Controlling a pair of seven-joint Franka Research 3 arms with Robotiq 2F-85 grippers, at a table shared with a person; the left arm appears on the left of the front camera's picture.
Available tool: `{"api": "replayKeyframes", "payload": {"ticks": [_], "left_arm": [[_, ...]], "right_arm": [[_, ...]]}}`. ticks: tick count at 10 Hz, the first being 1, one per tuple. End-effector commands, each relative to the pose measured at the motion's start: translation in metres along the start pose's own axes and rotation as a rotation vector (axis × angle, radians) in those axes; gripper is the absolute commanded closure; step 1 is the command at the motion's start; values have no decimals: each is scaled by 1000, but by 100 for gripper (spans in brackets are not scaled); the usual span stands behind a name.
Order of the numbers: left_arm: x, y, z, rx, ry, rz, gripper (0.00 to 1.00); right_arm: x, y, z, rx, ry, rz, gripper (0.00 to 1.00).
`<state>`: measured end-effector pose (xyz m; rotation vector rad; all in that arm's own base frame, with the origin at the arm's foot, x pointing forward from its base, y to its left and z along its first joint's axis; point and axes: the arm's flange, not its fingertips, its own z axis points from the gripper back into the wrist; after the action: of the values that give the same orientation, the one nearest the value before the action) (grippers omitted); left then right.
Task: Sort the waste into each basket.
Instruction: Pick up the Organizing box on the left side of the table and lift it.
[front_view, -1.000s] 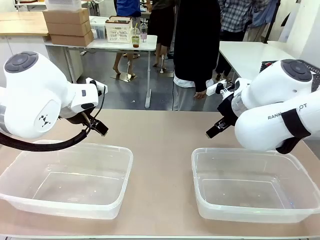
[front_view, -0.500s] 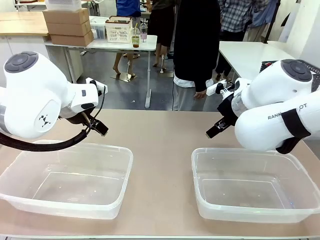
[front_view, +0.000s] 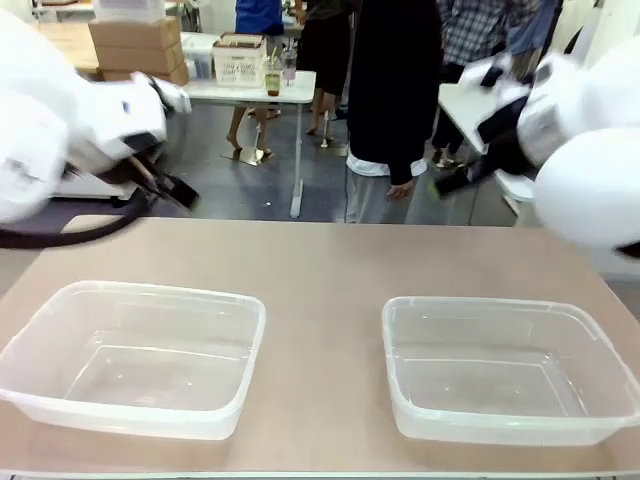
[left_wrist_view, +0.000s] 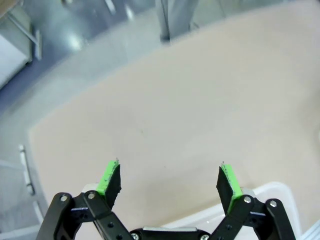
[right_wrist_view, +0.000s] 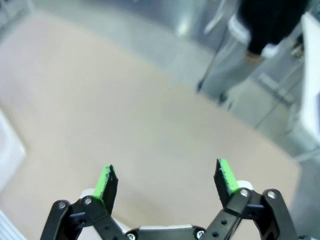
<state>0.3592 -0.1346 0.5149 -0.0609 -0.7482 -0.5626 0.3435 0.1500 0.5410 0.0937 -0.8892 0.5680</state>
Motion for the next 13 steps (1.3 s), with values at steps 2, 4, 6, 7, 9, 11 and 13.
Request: {"api": "replayKeyframes", "payload": {"ticks": [2,4,6,7,9,11,13], "left_arm": [[0,0,0,0,0,0,0],[8,-5,64,27,-85,-5,0],[-23,23,88,-439,-160,166,0],[-52,57,98,-772,-262,363,0],[-107,107,104,-883,-391,686,0],[-136,120,92,-852,-343,796,0],[-92,155,111,-829,-379,596,0]], "right_arm": [[0,0,0,0,0,0,0],[-2,4,24,180,38,-92,0],[-32,-24,51,434,91,-589,0],[-53,-60,77,502,101,-919,0],[-118,-126,143,505,-186,-1275,0],[-163,-153,177,455,-337,-1389,0],[-83,-139,142,545,-36,-836,0]]}}
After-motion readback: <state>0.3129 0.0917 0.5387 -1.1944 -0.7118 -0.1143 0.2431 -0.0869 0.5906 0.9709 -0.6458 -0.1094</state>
